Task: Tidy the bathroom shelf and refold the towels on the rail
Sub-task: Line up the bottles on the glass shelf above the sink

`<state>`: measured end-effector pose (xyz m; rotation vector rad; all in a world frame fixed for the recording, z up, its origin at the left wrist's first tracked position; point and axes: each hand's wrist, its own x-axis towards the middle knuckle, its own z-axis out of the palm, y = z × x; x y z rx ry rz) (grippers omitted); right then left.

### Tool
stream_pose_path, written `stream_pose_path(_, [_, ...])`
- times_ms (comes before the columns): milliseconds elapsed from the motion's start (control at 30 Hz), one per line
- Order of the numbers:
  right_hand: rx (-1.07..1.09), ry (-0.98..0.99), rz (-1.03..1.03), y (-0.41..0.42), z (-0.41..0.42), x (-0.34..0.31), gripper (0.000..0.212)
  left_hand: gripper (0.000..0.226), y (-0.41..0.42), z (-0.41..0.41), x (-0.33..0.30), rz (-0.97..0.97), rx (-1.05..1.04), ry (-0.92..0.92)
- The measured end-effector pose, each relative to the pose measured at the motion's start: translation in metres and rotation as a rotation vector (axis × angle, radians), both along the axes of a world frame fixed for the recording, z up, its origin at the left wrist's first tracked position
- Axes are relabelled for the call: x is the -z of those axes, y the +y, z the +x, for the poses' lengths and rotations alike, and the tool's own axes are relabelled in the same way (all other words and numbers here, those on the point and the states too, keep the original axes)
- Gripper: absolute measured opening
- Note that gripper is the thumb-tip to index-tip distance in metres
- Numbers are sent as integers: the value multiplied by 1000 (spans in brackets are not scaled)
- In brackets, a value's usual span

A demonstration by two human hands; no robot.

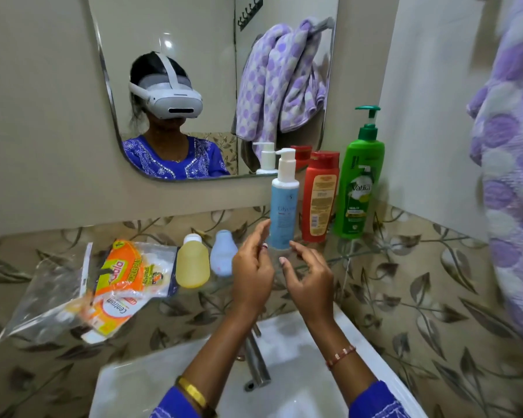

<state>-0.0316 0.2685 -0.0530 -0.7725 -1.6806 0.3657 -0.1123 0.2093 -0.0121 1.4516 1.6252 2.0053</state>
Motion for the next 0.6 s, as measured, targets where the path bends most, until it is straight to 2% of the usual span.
stream_pose_path(67, [-107, -6, 16, -9, -4, -3, 35, 44, -15, -5, -7, 94, 2, -43])
stream_pose_path(167, [-287, -184, 33, -25, -17, -14, 43, 42, -34, -16, -16, 169, -68, -81])
stream_pose_path(267, [-392, -403, 41, -25, -24, -27, 58, 37, -35, -26, -19, 126, -141, -115])
stream_pose_path(333, [-384, -532, 25, -21, -33, -30, 65, 38, -40, -34, -17, 53, -148, -121])
stream_pose_path(433, [-395, -719, 32, -34, -57, -34, 61, 35, -63, -56, -17, -8, -220, -138])
stream_pose_path(600, [-365, -654, 25, -37, -46, -29, 53, 36, -61, -56, -20, -85, -53, -198])
